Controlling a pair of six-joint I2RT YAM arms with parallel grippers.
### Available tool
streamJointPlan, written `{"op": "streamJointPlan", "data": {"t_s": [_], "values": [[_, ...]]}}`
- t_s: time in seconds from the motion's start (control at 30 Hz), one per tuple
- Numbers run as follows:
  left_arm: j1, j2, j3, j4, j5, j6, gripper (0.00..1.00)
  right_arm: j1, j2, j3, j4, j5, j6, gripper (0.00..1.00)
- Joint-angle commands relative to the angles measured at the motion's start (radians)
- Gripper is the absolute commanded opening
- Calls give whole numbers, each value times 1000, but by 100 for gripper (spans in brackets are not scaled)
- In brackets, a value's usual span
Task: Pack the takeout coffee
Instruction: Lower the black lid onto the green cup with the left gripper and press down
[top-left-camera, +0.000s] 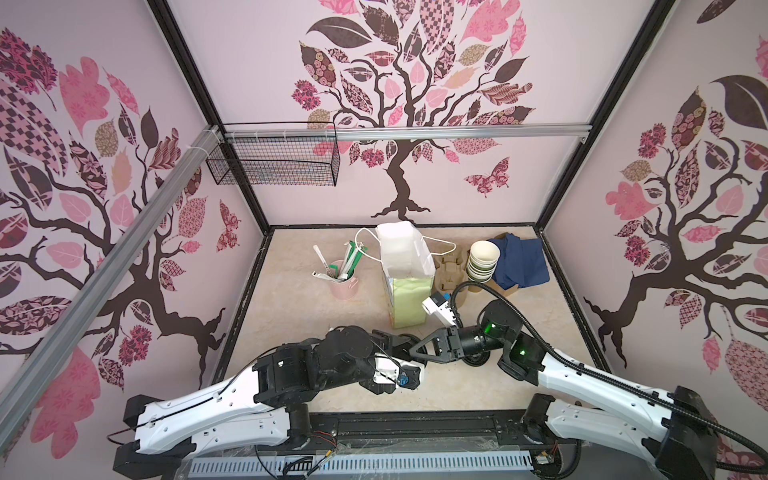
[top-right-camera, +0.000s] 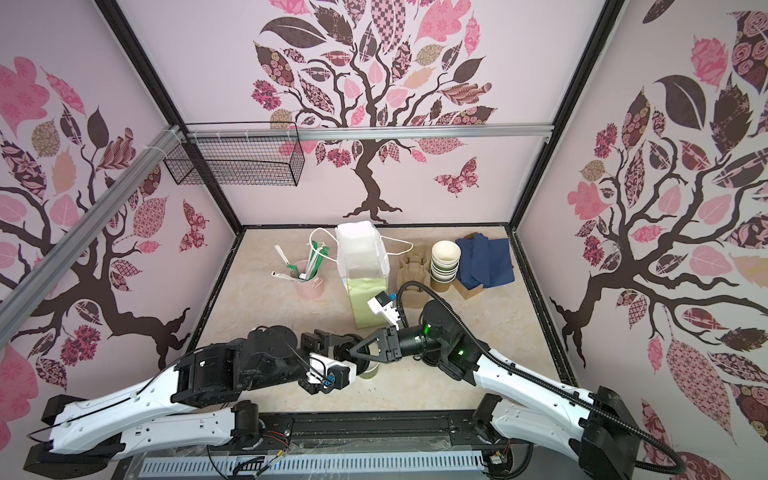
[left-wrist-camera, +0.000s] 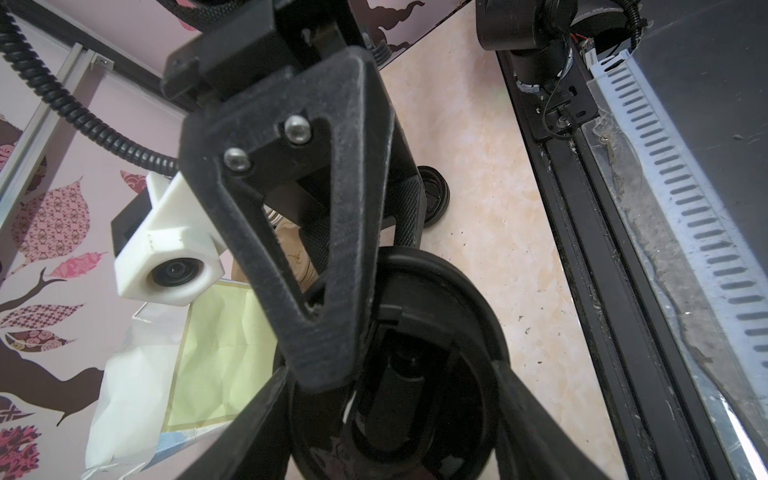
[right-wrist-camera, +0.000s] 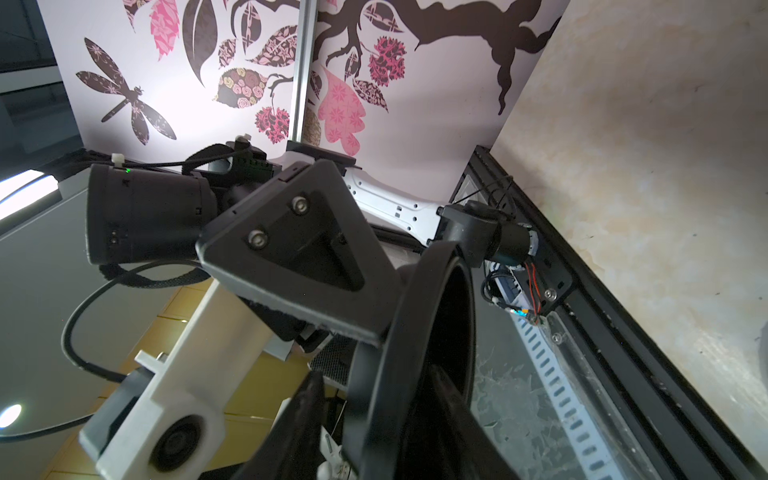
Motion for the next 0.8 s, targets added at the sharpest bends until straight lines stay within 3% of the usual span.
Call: {"op": "streamJointPlan", "data": {"t_s": [0.0,0.07,0.13,0.27,0.37,0.53,0.63,0.77], "values": [[-2,-16,-35,1,-13,-17,52,0,-29,37,-72,42,-85,50],[-2,-19,-36,6,-13,-29,51,-1,-46,39,-112,74,-125,53],[-2,-23,-36,4,-15,-44,51,-1,-74,39,-152,122,-163,70],[-2,-44,-46,-1,-34,-105,50,-1,-178,38,-302,295,-261,79],[-2,-67,-66,-17,-66,-198,50,-1,-303,4,-488,562,-297,79],[-2,-4,-45,-110,-66,-442,48,0,-503,-18,-874,1005,-186,76],[-2,102,-8,-154,-47,-589,48,-1,-534,38,-1089,1170,-164,75],[4,248,50,-210,-50,-685,48,-1,-504,109,-1191,1231,-217,75]]}}
